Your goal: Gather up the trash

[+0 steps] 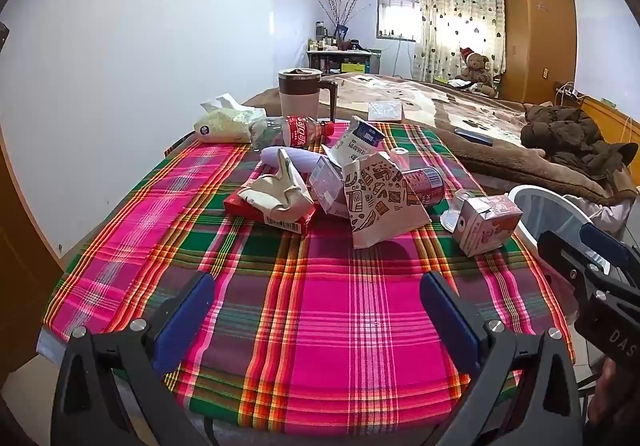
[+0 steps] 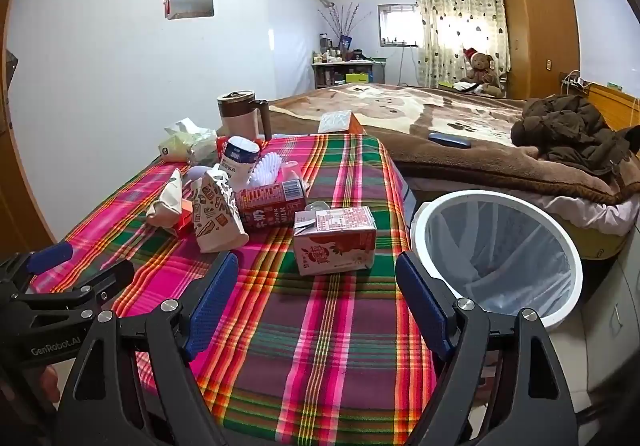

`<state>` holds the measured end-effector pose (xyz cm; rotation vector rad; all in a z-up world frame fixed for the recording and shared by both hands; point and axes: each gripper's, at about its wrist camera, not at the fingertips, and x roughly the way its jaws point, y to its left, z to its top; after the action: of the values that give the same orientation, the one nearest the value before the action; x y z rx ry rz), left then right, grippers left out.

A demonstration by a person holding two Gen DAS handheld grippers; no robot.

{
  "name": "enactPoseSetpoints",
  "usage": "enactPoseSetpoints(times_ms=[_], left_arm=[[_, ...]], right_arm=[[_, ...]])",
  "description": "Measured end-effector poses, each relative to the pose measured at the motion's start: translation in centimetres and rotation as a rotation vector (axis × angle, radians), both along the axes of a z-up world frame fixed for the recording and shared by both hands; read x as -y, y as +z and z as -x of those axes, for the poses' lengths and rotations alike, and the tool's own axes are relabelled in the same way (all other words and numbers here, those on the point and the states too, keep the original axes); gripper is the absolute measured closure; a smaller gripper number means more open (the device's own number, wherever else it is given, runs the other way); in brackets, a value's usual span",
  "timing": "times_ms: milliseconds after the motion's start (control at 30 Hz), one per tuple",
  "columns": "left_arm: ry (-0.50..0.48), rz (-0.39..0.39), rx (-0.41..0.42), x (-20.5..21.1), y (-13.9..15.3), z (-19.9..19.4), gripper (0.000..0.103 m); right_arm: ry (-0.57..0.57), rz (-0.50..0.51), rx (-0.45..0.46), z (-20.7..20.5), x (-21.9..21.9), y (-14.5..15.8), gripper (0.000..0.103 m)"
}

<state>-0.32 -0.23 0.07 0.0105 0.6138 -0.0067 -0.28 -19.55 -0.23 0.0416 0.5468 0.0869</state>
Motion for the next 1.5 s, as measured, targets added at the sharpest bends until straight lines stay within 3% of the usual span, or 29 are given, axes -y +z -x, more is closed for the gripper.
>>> enactPoseSetpoints(times_ms=[567, 1500], left_arm=[[-0.02, -0.023, 0.074, 0.6, 1.6, 0.7, 0.0], [-0.008, 0.003, 0.066, -0.1, 1.6, 0.6, 0.0]], right_arm=[[-0.002, 0.0, 0.038, 0.3, 0.0, 0.8, 0.02], [0.0, 0.005, 0.044, 0.4, 0.0, 0.8, 0.02]])
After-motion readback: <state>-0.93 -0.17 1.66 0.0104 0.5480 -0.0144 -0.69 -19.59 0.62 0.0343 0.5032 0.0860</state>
